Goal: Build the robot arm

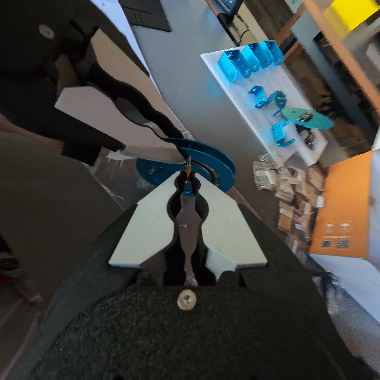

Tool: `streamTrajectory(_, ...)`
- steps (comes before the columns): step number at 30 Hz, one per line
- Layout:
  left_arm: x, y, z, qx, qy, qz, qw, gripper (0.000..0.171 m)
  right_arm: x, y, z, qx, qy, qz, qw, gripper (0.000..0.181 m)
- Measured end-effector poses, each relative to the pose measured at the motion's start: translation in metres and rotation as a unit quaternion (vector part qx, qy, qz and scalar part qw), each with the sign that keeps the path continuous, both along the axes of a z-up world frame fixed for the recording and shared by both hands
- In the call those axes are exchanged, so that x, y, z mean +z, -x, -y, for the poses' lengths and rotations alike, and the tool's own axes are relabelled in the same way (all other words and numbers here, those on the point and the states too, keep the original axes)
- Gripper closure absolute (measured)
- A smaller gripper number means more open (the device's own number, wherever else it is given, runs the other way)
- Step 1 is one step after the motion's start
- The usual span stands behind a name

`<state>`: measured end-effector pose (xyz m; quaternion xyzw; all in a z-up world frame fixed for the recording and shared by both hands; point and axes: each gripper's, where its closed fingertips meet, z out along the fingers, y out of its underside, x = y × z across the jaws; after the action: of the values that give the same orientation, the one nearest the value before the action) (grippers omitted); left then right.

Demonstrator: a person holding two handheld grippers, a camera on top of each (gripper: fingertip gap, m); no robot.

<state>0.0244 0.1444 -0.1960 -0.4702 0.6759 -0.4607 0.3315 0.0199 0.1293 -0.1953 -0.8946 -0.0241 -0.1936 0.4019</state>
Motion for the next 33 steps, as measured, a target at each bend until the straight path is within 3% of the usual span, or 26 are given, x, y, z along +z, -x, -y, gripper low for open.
streamTrajectory(4,0.001,-0.002,0.000,-0.012,0.003,0.009,1.000,0.156,0.000,-0.003,0.001,0.012,0.002,-0.021,1.000,0.176)
streamTrajectory(11,0.001,-0.004,0.000,-0.052,-0.079,0.008,0.995,0.150,0.000,-0.003,0.001,0.053,0.010,-0.057,0.997,0.176)
streamTrajectory(16,0.001,-0.005,0.002,-0.059,-0.135,0.024,0.989,0.158,-0.002,-0.007,0.003,0.072,0.016,-0.051,0.996,0.176)
streamTrajectory(20,0.001,-0.006,0.006,-0.054,-0.089,0.003,0.995,0.159,0.001,-0.007,0.006,0.050,0.004,-0.067,0.997,0.176)
streamTrajectory(24,0.000,-0.005,0.012,-0.052,-0.083,0.006,0.995,0.160,0.003,-0.010,0.011,0.021,0.002,0.049,0.999,0.168)
streamTrajectory(26,0.000,-0.006,0.011,-0.046,-0.082,0.001,0.996,0.160,0.001,-0.008,0.010,0.023,0.003,0.073,0.997,0.176)
streamTrajectory(32,0.002,-0.005,0.008,-0.046,-0.054,0.001,0.998,0.159,0.002,-0.009,0.007,0.037,-0.018,-0.018,0.999,0.176)
streamTrajectory(33,0.004,-0.006,0.005,-0.038,-0.044,0.006,0.998,0.150,0.002,-0.010,0.007,0.038,-0.019,-0.023,0.999,0.176)
